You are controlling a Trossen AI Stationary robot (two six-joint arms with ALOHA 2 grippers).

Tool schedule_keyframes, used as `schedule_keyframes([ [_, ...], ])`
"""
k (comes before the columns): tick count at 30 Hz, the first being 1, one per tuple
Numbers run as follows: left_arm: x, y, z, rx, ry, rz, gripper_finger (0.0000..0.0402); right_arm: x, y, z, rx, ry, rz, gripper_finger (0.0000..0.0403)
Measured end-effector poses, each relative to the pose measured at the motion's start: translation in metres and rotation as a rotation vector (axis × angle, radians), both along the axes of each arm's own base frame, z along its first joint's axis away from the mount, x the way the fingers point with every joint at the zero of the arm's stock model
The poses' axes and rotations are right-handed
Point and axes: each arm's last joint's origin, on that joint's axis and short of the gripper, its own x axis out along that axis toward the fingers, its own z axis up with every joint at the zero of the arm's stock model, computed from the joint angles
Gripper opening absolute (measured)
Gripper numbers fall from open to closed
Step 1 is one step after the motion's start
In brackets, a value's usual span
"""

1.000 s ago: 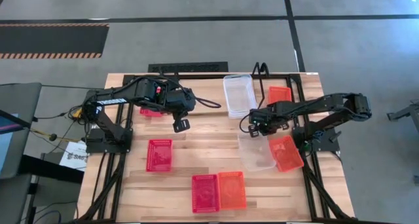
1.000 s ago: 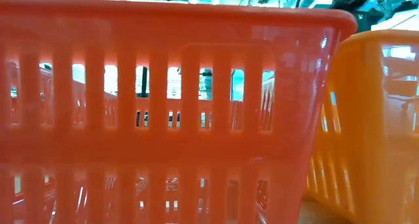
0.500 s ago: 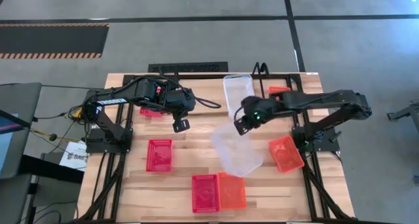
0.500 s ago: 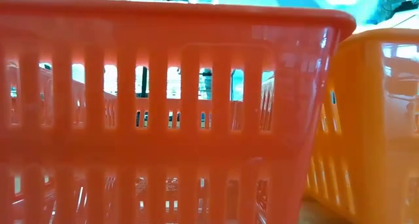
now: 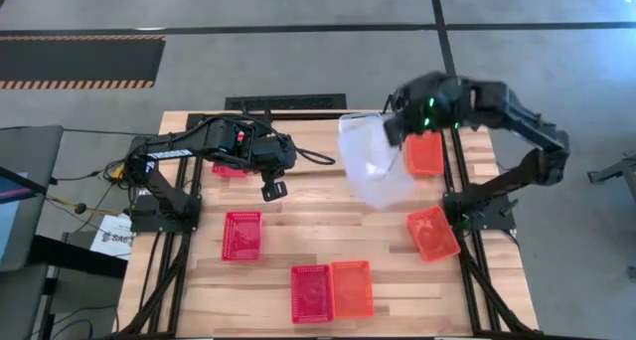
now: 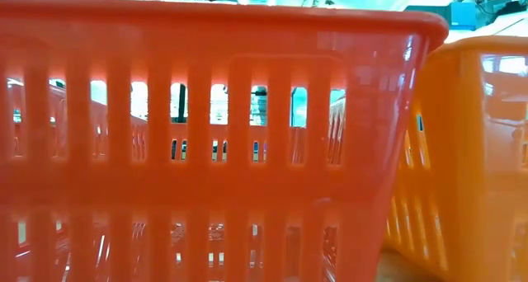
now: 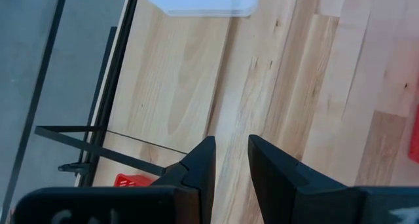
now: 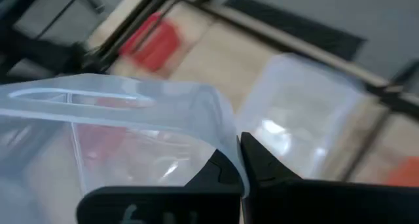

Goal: Stack baskets on shelf by color
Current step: Stack the white bin on top of the white bins on the shelf

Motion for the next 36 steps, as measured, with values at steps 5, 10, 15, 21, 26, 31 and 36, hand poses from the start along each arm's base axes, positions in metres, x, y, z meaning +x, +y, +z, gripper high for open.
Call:
schedule_keyframes([
  [5, 0.0, 0.0, 0.0, -0.004, -0.001, 0.002, 0.008, -0.019, -0.039, 0.005, -0.005, 0.0, -0.112, 0.0001],
  [10, 0.0, 0.0, 0.0, -0.005, -0.003, 0.005, 0.008, -0.025, -0.078, -0.009, 0.082, 0.071, -0.189, 0.0],
  [15, 0.0, 0.0, 0.0, -0.011, -0.006, 0.013, 0.008, -0.014, -0.117, -0.04, 0.206, 0.202, -0.155, 0.0],
  [21, 0.0, 0.0, 0.0, -0.015, -0.009, 0.02, 0.008, 0.014, -0.15, -0.061, 0.225, 0.284, -0.108, 0.0],
  [26, 0.0, 0.0, 0.0, -0.015, -0.009, 0.021, 0.008, 0.035, -0.171, -0.058, 0.215, 0.258, -0.068, 0.0],
  [31, 0.0, 0.0, 0.0, -0.014, -0.009, 0.021, 0.008, 0.049, -0.185, -0.066, 0.263, 0.318, -0.061, 0.0],
  [36, 0.0, 0.0, 0.0, -0.014, -0.009, 0.021, 0.008, 0.059, -0.195, -0.086, 0.327, 0.421, -0.062, 0.0],
])
